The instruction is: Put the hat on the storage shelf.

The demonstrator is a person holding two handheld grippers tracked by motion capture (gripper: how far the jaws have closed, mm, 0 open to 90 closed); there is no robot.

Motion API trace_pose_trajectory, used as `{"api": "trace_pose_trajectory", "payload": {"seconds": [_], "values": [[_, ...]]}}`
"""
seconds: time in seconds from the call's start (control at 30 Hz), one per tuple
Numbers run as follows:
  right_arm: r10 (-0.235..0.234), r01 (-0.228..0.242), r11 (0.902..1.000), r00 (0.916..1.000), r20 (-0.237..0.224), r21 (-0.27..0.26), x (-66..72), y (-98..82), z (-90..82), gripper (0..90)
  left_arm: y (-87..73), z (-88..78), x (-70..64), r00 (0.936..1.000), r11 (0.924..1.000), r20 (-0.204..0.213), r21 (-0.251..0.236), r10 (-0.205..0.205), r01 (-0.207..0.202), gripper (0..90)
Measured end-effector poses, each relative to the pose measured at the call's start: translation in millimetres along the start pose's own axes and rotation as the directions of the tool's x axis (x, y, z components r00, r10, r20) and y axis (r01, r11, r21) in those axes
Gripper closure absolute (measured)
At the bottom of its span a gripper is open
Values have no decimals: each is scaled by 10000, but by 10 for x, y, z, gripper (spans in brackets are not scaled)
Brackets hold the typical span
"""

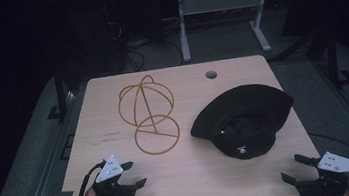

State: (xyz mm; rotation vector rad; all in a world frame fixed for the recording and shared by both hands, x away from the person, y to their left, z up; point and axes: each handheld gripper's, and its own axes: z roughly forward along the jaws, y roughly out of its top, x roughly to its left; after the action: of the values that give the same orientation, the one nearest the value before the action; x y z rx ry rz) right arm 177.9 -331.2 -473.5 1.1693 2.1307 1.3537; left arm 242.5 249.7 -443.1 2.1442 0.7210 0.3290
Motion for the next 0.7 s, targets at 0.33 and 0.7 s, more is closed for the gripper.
{"api": "trace_pose_trajectory", "payload": {"seconds": [0.33,0.7], "values": [[41,-41,10000,10000,-27,-74,4,-1,0,158,34,28,-56,9995,9999,287,17,123,-124,255],[-29,28,10000,10000,-34,-79,30,16,9,157,102,76,-143,9980,9993,515,-11,365,-365,246]]}}
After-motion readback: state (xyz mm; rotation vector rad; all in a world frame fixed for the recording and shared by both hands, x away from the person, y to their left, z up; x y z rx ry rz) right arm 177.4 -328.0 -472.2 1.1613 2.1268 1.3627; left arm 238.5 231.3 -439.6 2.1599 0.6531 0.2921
